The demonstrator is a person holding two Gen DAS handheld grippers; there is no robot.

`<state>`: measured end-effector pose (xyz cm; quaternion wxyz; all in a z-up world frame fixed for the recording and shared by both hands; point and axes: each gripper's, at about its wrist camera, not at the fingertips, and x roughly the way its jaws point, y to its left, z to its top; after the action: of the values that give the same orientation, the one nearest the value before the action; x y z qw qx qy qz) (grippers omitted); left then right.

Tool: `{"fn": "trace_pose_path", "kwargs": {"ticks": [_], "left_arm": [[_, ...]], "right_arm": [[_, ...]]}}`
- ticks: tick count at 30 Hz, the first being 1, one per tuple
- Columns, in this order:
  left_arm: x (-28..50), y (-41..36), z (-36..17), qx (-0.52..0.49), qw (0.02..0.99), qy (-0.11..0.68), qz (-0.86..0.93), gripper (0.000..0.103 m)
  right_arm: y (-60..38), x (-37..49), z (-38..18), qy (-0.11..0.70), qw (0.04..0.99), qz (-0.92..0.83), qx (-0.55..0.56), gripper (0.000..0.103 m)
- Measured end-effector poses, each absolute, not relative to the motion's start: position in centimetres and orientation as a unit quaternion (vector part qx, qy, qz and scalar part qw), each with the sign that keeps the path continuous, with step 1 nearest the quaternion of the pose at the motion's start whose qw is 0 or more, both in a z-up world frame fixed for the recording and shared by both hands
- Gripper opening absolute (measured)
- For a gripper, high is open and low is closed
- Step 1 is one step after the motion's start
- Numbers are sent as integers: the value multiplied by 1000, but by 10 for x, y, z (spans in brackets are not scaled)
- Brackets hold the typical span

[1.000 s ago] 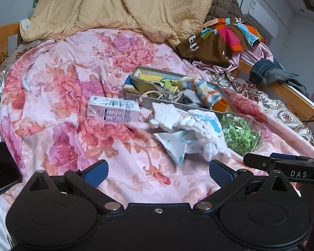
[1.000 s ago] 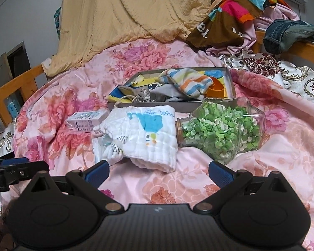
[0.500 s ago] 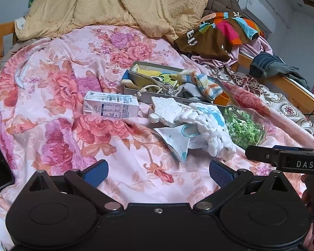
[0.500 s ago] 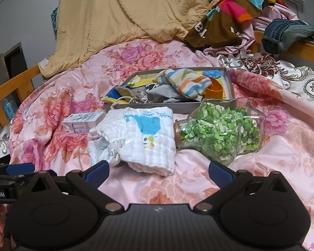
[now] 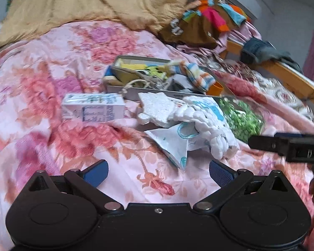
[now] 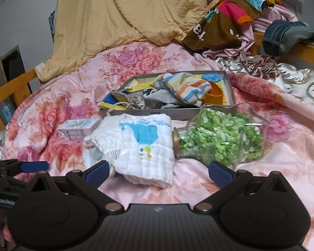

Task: Organize soft objects
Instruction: 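Lower the right tool onto the white towel while the left tool approaches the white gloves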

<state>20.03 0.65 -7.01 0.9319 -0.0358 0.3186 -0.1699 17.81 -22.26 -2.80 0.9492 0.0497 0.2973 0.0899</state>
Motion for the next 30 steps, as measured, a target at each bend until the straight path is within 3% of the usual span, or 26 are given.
{"fn": "trace_pose_path", "kwargs": {"ticks": [8,28,30], "left_arm": [[233,-1,-75,2,922,316,-226,102],[263,-19,-94,59,903,291,-310,102],[263,-18,-94,56,902,287,-316,99]], "right_arm": [[-234,214,-34,272,943,140,128,103],[-212,238,-55,316,931,153,97,103],[-211,237,-55,317,930,156,95,103]]}}
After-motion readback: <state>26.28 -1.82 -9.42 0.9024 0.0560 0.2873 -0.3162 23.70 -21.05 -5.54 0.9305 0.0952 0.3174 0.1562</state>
